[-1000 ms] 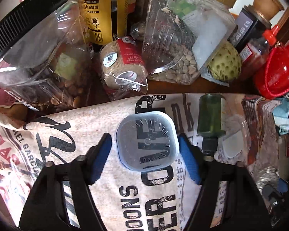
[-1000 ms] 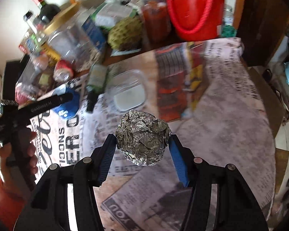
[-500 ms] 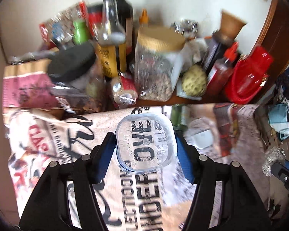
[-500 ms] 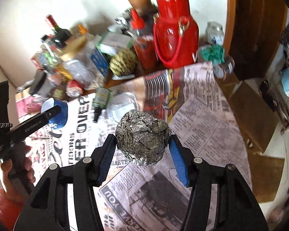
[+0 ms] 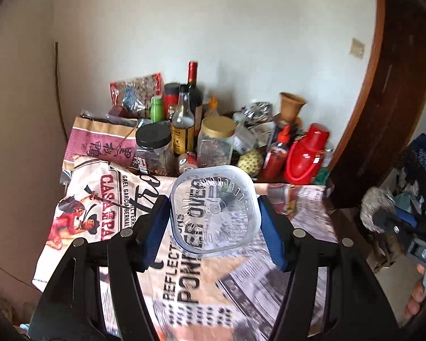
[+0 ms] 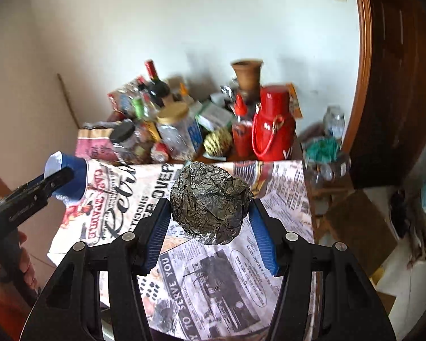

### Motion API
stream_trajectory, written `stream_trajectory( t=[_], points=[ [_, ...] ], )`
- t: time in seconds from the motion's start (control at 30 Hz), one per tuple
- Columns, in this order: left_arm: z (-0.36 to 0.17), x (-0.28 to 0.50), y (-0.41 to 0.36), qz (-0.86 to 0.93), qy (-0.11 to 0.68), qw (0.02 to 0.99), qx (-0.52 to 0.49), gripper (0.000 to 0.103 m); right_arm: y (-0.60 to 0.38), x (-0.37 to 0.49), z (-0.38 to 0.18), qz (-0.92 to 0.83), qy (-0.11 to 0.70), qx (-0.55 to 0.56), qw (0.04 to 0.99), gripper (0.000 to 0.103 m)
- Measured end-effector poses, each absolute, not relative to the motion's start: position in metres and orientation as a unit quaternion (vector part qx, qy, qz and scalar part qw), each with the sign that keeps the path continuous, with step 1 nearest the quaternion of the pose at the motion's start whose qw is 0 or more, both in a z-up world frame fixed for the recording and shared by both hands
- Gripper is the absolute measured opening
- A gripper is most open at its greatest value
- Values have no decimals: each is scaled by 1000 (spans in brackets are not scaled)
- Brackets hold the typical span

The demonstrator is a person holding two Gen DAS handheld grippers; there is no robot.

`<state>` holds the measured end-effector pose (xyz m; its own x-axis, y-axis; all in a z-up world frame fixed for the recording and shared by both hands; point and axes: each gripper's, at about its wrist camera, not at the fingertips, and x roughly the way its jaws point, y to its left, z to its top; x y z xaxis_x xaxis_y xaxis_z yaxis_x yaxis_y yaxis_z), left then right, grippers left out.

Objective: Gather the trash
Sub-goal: 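Carry the foil ball and clear plastic box over the white bucket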

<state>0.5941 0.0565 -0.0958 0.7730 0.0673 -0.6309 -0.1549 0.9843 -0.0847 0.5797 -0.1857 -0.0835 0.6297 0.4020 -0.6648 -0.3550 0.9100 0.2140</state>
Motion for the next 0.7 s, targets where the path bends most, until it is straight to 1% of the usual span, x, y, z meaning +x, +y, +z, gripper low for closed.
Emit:
stream_trajectory(
  t=[0.17,0.33,0.47,0.7],
  points=[
    [-72,544,44,34,310,948,-62,62,-190,547,-59,224,340,36,912,53],
    [-64,502,44,16,295,953,-59,61,-187,507,-48,222,317,38,921,53],
    [-63,470,51,-2,289,956,-53,61,-182,471,-48,207,312,45,926,53],
    [-69,390,74,-17,297,954,-43,61,-163,401,-55,188,321,55,927,53]
  ],
)
